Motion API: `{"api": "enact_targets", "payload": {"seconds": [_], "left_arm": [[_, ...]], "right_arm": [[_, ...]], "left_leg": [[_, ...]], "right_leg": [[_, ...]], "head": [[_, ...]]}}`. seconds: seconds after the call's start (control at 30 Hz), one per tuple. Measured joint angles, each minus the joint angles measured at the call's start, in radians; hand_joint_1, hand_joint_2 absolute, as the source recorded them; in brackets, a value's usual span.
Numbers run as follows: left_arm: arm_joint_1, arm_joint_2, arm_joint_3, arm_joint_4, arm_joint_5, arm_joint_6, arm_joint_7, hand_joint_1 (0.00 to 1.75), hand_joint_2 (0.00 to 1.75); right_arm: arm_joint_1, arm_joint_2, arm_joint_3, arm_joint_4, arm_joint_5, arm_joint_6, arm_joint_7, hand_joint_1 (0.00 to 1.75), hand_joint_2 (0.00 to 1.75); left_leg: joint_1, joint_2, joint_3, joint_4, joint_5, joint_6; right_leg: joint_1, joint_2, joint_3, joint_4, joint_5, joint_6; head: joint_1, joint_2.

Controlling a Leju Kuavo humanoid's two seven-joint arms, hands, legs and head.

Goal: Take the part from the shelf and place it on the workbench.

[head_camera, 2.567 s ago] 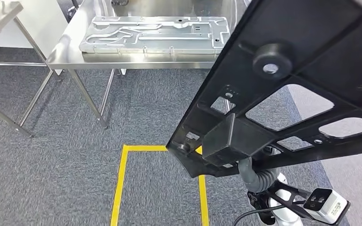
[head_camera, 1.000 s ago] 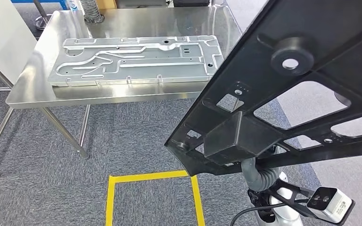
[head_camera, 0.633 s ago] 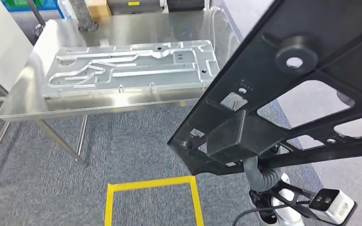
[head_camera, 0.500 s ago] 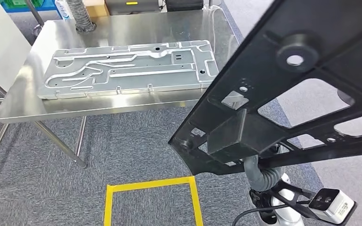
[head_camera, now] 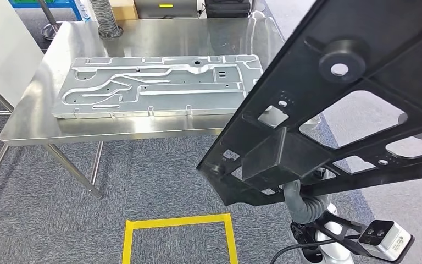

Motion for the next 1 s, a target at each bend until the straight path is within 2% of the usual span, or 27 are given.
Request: {"api": "enact_targets", "payload": {"seconds": [0.03, 0.07, 0.1, 0.13, 0.2, 0.23, 0.33, 0.4, 0.47, 0.5, 0.53, 0.57, 0.6, 0.63, 0.67, 0.7, 0.73, 0.83, 0.87, 0.9, 0.97, 1.0], "left_arm": [[0.001, 0.0, 0.001, 0.0, -0.001, 0.0, 0.0, 0.0, 1.75], [0.001, 0.0, 0.003, 0.0, -0.001, 0.0, 0.0, 0.0, 1.75], [0.001, 0.0, 0.004, 0.0, -0.002, -0.001, 0.0, 0.0, 1.75], [0.001, 0.0, 0.004, 0.0, -0.002, -0.001, 0.0, 0.0, 1.75], [-0.001, -0.001, 0.005, 0.0, -0.003, -0.002, 0.0, 0.0, 1.75], [-0.002, -0.001, 0.006, 0.0, -0.003, -0.002, 0.0, 0.0, 1.75], [-0.004, -0.002, 0.008, 0.0, -0.005, -0.002, 0.0, 0.0, 1.75], [-0.007, -0.003, 0.012, 0.0, -0.006, -0.002, -0.001, 0.0, 1.75], [-0.008, -0.003, 0.016, 0.0, -0.007, -0.002, -0.001, 0.0, 1.75], [-0.006, -0.003, 0.018, 0.0, -0.008, -0.002, -0.001, 0.0, 1.75], [-0.005, -0.003, 0.02, 0.0, -0.008, -0.002, -0.001, 0.0, 1.75], [-0.003, -0.003, 0.021, 0.0, -0.009, -0.002, 0.0, 0.0, 1.75], [-0.002, -0.003, 0.021, 0.0, -0.009, -0.002, -0.001, 0.0, 1.75], [-0.002, -0.003, 0.022, 0.0, -0.009, -0.002, -0.001, 0.0, 1.75], [-0.003, -0.002, 0.022, 0.0, -0.009, -0.003, -0.001, 0.0, 1.75], [-0.004, -0.002, 0.023, 0.0, -0.009, -0.003, -0.001, 0.0, 1.75], [-0.004, -0.002, 0.024, 0.0, -0.009, -0.003, -0.002, 0.0, 1.75], [-0.002, -0.002, 0.028, 0.0, -0.01, -0.003, -0.004, 0.0, 1.75], [-0.003, -0.002, 0.028, 0.0, -0.01, -0.003, -0.005, 0.0, 1.75], [-0.004, -0.002, 0.029, 0.0, -0.011, -0.003, -0.007, 0.0, 1.75], [-0.005, -0.002, 0.03, 0.0, -0.012, -0.003, -0.01, 0.0, 1.75], [-0.004, -0.002, 0.031, 0.0, -0.013, -0.003, -0.011, 0.0, 1.75]], "right_arm": [[0.0, 0.0, -0.001, 0.0, -0.002, 0.003, 0.0, 1.75, 1.75], [0.0, 0.0, -0.003, 0.0, -0.002, 0.006, 0.0, 1.75, 1.75], [-0.001, 0.0, -0.005, 0.0, -0.002, 0.01, 0.0, 1.75, 1.75], [-0.002, 0.0, -0.007, 0.0, -0.002, 0.013, 0.0, 1.75, 1.75], [-0.004, 0.0, -0.01, -0.001, -0.001, 0.017, 0.0, 1.75, 1.75], [-0.005, 0.0, -0.011, -0.001, 0.0, 0.018, 0.0, 1.75, 1.75], [-0.01, 0.001, -0.012, -0.002, 0.001, 0.018, 0.0, 1.75, 1.75], [-0.017, 0.002, -0.012, -0.002, 0.003, 0.017, 0.0, 1.75, 1.75], [-0.021, 0.002, -0.011, -0.002, 0.004, 0.017, 0.0, 1.75, 1.75], [-0.021, 0.002, -0.011, -0.002, 0.004, 0.017, 0.0, 1.75, 1.75], [-0.021, 0.002, -0.011, -0.001, 0.004, 0.017, 0.0, 1.75, 1.75], [-0.021, 0.002, -0.011, -0.001, 0.004, 0.017, 0.0, 1.75, 1.75], [-0.021, 0.002, -0.011, -0.001, 0.004, 0.017, 0.0, 1.75, 1.75], [-0.022, 0.002, -0.011, -0.001, 0.003, 0.018, 0.0, 1.75, 1.75], [-0.023, 0.002, -0.011, -0.001, 0.003, 0.02, 0.0, 1.75, 1.75], [-0.024, 0.002, -0.011, -0.001, 0.002, 0.023, 0.0, 1.75, 1.75], [-0.026, 0.002, -0.01, -0.001, 0.002, 0.027, 0.0, 1.75, 1.75], [-0.031, 0.003, -0.01, -0.001, -0.001, 0.035, 0.0, 1.75, 1.75], [-0.033, 0.003, -0.011, -0.001, -0.002, 0.036, 0.0, 1.75, 1.75], [-0.036, 0.003, -0.011, -0.001, -0.002, 0.037, 0.0, 1.75, 1.75], [-0.037, 0.003, -0.011, 0.0, -0.003, 0.042, 0.0, 1.75, 1.75], [-0.037, 0.003, -0.012, 0.001, -0.004, 0.045, 0.0, 1.75, 1.75]], "left_leg": [[0.0, -0.002, 0.006, 0.0, -0.005, -0.001], [0.0, -0.004, 0.014, 0.0, -0.01, -0.003], [0.0, -0.005, 0.021, -0.001, -0.016, -0.006], [-0.001, -0.006, 0.028, -0.001, -0.022, -0.01], [-0.001, -0.007, 0.036, -0.002, -0.031, -0.021], [-0.003, -0.007, 0.039, 0.001, -0.03, -0.029], [-0.002, -0.002, 0.042, 0.034, -0.042, -0.049], [0.001, 0.002, 0.001, 0.116, -0.091, -0.055], [0.002, 0.004, -0.072, 0.233, -0.142, -0.057], [0.002, 0.005, -0.098, 0.265, -0.147, -0.058], [0.002, 0.006, -0.107, 0.262, -0.131, -0.058], [0.002, 0.007, -0.098, 0.22, -0.095, -0.058], [0.002, 0.009, -0.075, 0.151, -0.047, -0.056], [0.0, 0.011, -0.052, 0.086, -0.015, -0.053], [-0.002, 0.012, -0.035, 0.038, -0.001, -0.048], [-0.005, 0.014, -0.026, 0.012, 0.004, -0.041], [-0.007, 0.014, -0.025, 0.008, -0.002, -0.034], [-0.003, 0.011, -0.004, -0.004, 0.008, -0.013], [-0.001, 0.011, 0.005, -0.007, 0.007, -0.008], [-0.001, 0.01, 0.01, -0.01, 0.004, -0.004], [-0.001, 0.009, 0.015, -0.01, -0.003, 0.0], [-0.001, 0.008, 0.017, -0.01, -0.008, 0.0]], "right_leg": [[-0.001, 0.0, -0.008, -0.014, 0.023, 0.0], [-0.002, 0.0, 0.003, -0.062, 0.065, -0.001], [-0.002, 0.0, 0.026, -0.133, 0.113, -0.005], [0.001, 0.0, 0.048, -0.196, 0.14, -0.01], [0.008, 0.001, 0.073, -0.263, 0.146, -0.023], [0.011, 0.002, 0.076, -0.268, 0.136, -0.03], [0.006, 0.001, 0.102, -0.283, 0.152, -0.048], [0.004, -0.003, 0.116, -0.287, 0.149, -0.054], [0.006, -0.004, 0.121, -0.287, 0.141, -0.058], [0.007, -0.004, 0.125, -0.287, 0.137, -0.058], [0.007, -0.004, 0.129, -0.286, 0.133, -0.058], [0.007, -0.003, 0.136, -0.286, 0.128, -0.057], [0.007, -0.003, 0.144, -0.285, 0.122, -0.055], [0.008, -0.004, 0.151, -0.285, 0.117, -0.051], [0.008, -0.004, 0.156, -0.285, 0.112, -0.047], [0.009, -0.004, 0.158, -0.286, 0.109, -0.042], [0.01, -0.004, 0.159, -0.283, 0.109, -0.036], [0.01, -0.003, 0.158, -0.253, 0.101, -0.019], [0.009, -0.003, 0.143, -0.222, 0.085, -0.014], [0.007, -0.003, 0.116, -0.173, 0.062, -0.009], [0.003, -0.002, 0.033, -0.047, 0.012, -0.001], [0.001, -0.002, -0.003, -0.003, 0.003, 0.001]], "head": [[0.0, 0.0], [0.0, 0.0], [0.0, 0.0], [0.0, 0.0], [0.0, 0.0], [0.0, 0.0], [0.0, 0.0], [0.0, 0.0], [0.0, 0.0], [0.0, 0.0], [0.0, 0.0], [0.0, 0.0], [0.0, 0.0], [0.0, 0.0], [0.0, 0.0], [0.0, 0.0], [0.0, 0.0], [0.0, 0.0], [0.0, 0.0], [0.0, 0.0], [0.0, 0.0], [0.0, 0.0]]}}
